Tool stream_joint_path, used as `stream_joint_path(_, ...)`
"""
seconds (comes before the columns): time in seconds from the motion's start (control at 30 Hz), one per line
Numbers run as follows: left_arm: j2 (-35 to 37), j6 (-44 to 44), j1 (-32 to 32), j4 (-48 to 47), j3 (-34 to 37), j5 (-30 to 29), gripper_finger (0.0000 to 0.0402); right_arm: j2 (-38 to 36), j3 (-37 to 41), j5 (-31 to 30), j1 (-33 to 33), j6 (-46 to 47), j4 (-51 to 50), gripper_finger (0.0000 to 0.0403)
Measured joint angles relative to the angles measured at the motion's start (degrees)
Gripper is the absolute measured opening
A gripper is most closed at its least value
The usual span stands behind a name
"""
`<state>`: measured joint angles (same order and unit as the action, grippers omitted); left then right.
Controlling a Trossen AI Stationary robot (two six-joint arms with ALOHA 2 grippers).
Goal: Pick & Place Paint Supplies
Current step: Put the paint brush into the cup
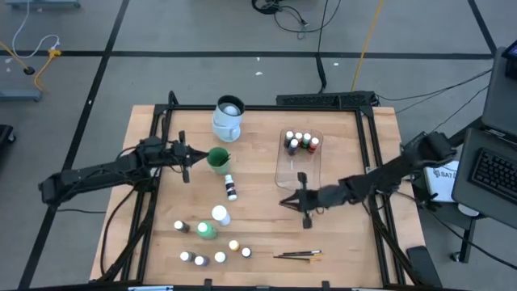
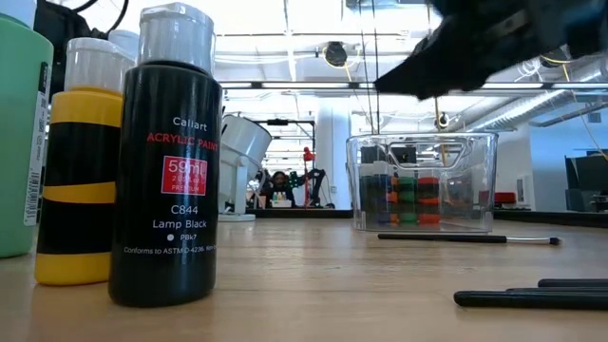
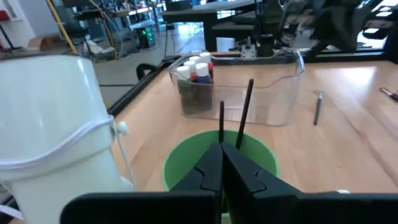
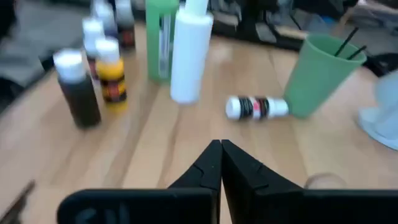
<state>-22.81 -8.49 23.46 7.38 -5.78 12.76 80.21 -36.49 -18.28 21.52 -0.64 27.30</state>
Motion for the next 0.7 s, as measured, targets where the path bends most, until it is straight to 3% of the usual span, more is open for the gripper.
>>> stream_joint_path(0.13, 0.00, -0.20, 1.54, 0.83, 0.02, 0.28, 0.0002, -2.25, -9.69, -7.10, 6.30, 4.85, -23.39, 0.0001)
stream_joint_path(0.27, 0.00, -1.31, 1.99, 3.42, 0.02, 0.36, 0.0010, -1.24, -19.00, -7.23, 12.65, 16.81, -42.50, 0.0001)
stream_joint_path(0.47, 0.00, -3.14, 1.97, 3.76, 0.02, 0.78, 0.0014, 5.62, -29.30, -7.05, 21.14, 37.47, -62.51, 0.0001)
stream_joint_path(0.57, 0.00, -3.45, 1.97, 3.92, 0.02, 0.78, 0.0007, 7.19, -29.77, -4.04, 23.69, 49.20, -66.95, 0.0000)
stream_joint_path(0.7, 0.00, -3.41, 1.97, 4.97, 0.02, 0.81, 0.0003, 8.39, -26.51, -0.83, 25.46, 61.55, -61.73, 0.0012)
